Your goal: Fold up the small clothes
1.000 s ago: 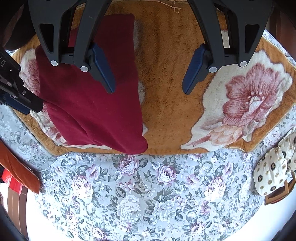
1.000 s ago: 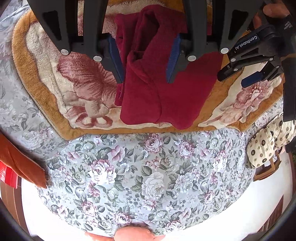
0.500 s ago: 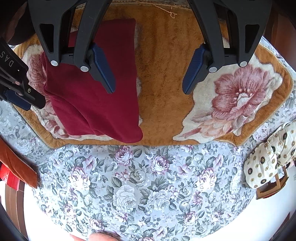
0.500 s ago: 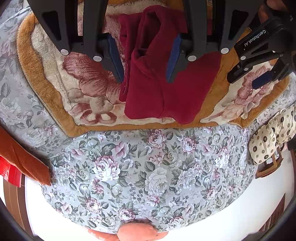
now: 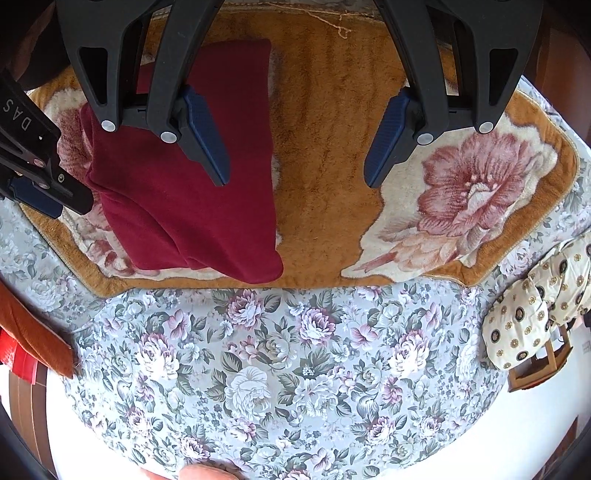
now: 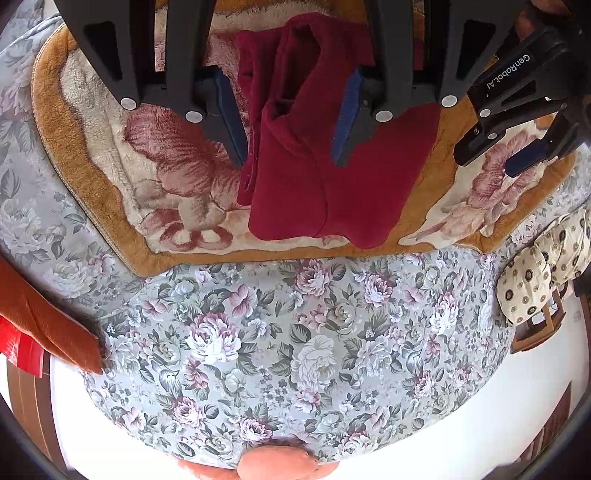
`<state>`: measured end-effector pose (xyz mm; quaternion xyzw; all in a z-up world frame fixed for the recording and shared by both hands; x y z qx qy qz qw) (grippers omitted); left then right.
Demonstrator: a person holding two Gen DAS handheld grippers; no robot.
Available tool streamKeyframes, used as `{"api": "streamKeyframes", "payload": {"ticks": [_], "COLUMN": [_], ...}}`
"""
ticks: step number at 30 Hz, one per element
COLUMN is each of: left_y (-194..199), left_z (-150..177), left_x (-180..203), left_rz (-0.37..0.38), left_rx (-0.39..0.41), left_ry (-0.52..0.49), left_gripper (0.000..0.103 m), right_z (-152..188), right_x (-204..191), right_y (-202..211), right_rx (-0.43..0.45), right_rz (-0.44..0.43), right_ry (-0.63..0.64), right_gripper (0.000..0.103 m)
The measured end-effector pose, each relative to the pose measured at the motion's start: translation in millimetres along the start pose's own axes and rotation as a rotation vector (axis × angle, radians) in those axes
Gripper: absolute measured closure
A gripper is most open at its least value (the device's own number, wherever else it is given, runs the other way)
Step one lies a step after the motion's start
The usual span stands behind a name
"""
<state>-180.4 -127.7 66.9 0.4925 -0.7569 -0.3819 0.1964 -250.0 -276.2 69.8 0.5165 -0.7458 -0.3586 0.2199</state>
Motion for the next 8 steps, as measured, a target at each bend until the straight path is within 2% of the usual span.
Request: {"api": "streamKeyframes", "payload": {"ticks": [4, 8], "left_y": [2.6, 1.3], "left_z": [-2.7, -3.8], "left_x": [-0.1, -1.9], "left_rz": [-0.012, -0.003], "left_rx": [0.03, 0.026], "left_ry": [-0.015, -0.008], "left_gripper": [0.028, 0.028], "right_z": [3.2, 3.4], "right_x": [-1.7, -2.6], "right_y": [-2.5, -2.7], "right_rx": [-0.005, -0.006], "right_rz": [-0.002, -0.002], "right_ry": [0.005, 0.003], "right_gripper": [0.057, 0.057]}}
Point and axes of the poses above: each gripper's, at about its wrist camera, not at the fingertips, and y roughly against the way its jaws point, x to its right, z to its underside, the point moved 10 cm from there along -y, roughly the way its jaws point, and after that the axes turned 11 degrees about -x, right-handed, at the moved point
